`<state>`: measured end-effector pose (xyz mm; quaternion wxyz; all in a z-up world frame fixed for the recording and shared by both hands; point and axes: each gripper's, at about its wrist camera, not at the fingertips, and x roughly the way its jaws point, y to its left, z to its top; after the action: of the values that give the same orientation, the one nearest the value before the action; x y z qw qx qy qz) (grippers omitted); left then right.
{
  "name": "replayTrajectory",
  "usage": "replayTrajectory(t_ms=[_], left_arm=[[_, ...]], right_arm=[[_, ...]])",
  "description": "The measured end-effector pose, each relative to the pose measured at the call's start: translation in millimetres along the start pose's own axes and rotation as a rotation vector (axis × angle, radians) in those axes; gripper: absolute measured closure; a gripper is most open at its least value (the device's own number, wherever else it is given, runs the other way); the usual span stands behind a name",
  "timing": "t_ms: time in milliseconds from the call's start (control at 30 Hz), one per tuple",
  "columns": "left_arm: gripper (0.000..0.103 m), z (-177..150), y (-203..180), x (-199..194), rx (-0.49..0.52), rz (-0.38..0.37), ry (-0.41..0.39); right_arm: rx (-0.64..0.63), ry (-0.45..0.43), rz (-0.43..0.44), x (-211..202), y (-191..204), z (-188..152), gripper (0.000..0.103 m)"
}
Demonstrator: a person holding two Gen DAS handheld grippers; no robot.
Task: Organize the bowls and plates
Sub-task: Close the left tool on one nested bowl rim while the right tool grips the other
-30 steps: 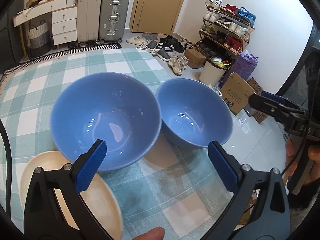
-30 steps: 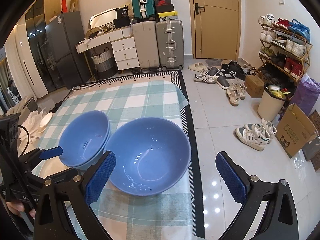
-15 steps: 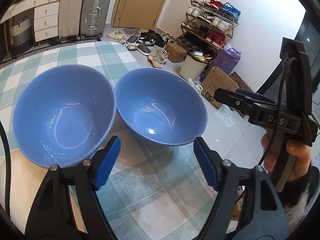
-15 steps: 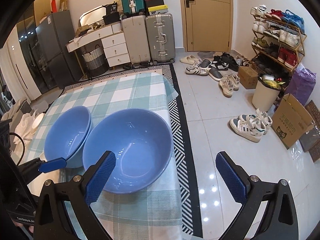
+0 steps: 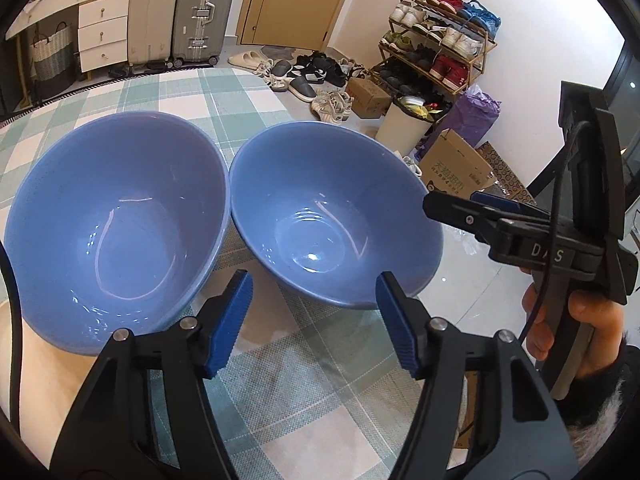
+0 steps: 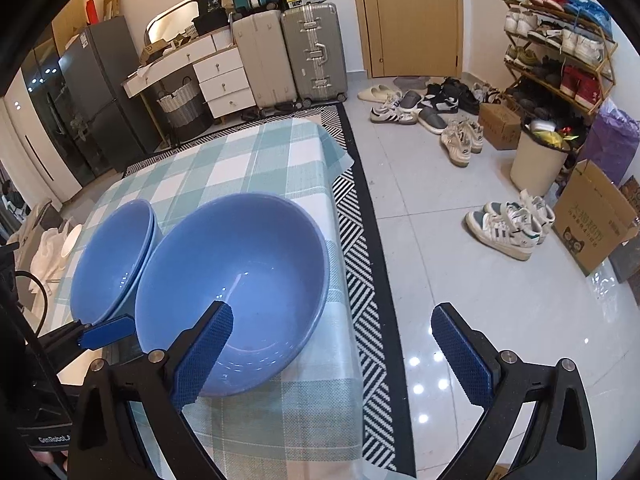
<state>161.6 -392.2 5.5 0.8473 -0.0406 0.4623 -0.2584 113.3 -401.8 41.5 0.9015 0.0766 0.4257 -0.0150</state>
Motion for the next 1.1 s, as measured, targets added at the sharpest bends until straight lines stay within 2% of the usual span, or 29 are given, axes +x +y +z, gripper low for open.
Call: replayTrajectory(t_ms=[33,100,133,167,300,433,500,567,767,1100], left_arm=[[0.044,0.6,0.4,2.5,0.0,0.001,0.001],[0.045,1.7,0.6,5.9,-0.003,0.005,0.0],[0.045,2.5,0.8,7.8,-0.001,0.01,-0.001],[0.046,3.1,1.3,8.9,0.001,0.011,0.0],[0.049,5.0,4.5,12.0,0.0,0.009,-0.003],[0.051,6.5,5.8,13.0,-0.001,0.012,-0.005],[0.052,7.3,6.0,12.5,0.0,0.009,-0.004],[0.055,8.5,6.8,13.5,0.001,0.01,0.0],[0.06,9.6,7.4,18.6,0.008,0.022,-0.002],[0.062,6.1,5.5,14.4,0.023,0.03,-0.008]], right_arm=[[0.002,0.003,0.007,3.5,-0.2,-0.3,0.003],[0.013,0.021,0.024,11.7,-1.5,0.7,0.013],[0.019,0.029,0.033,15.5,-2.2,2.0,0.022],[0.023,0.036,0.039,18.6,-2.5,2.5,0.027],[0.027,0.051,0.044,29.5,0.2,2.8,0.033],[0.024,0.047,0.049,33.4,3.9,1.7,0.049],[0.038,0.04,0.06,33.4,4.4,1.3,0.049],[0.044,0.024,0.063,31.9,5.6,0.7,0.056],[0.026,0.003,0.057,29.4,11.0,0.0,0.069],[-0.011,-0.007,0.017,26.8,18.9,-4.2,0.071]])
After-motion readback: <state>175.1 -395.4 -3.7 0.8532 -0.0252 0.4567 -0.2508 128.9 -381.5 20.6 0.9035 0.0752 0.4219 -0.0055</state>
